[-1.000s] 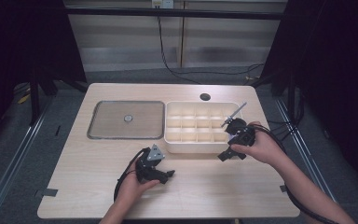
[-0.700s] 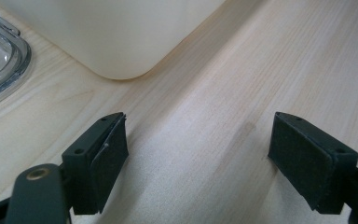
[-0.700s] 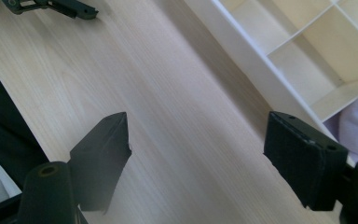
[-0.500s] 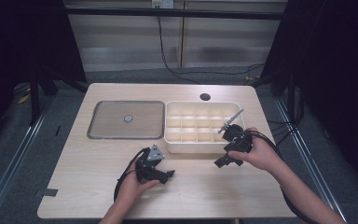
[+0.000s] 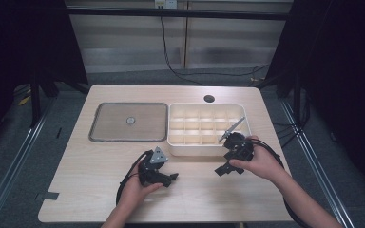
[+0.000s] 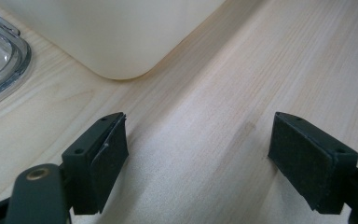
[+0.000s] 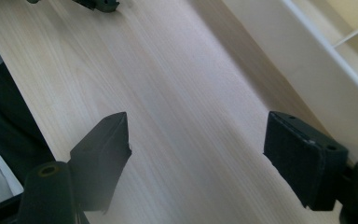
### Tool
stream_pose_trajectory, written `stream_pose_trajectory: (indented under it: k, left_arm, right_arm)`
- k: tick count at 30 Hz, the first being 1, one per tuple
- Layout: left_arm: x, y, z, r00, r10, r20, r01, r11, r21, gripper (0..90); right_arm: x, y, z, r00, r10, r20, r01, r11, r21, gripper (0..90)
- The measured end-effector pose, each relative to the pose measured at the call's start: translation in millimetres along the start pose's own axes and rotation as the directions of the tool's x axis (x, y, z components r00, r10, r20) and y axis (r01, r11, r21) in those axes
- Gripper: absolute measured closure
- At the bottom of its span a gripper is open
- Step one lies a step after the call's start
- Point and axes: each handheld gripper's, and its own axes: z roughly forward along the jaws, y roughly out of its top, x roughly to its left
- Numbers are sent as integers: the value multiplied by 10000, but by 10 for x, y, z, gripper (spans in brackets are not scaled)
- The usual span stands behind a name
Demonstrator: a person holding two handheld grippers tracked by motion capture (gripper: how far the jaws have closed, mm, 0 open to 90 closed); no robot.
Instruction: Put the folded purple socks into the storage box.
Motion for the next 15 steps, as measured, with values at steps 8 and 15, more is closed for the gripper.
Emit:
stream_pose_trajectory:
  k: [8,15]
  left_arm:
    - [0,-1,1,10000,-7,14,7,10000,-16,189]
    - [0,0,0,10000,2,0,-2,10000,2,188]
  right_arm:
    - [22,-26,109,9999,-115,-114,113,9998,-177,222]
    - [42,-51,197,9997,-154,-184,149,9995,-282,223]
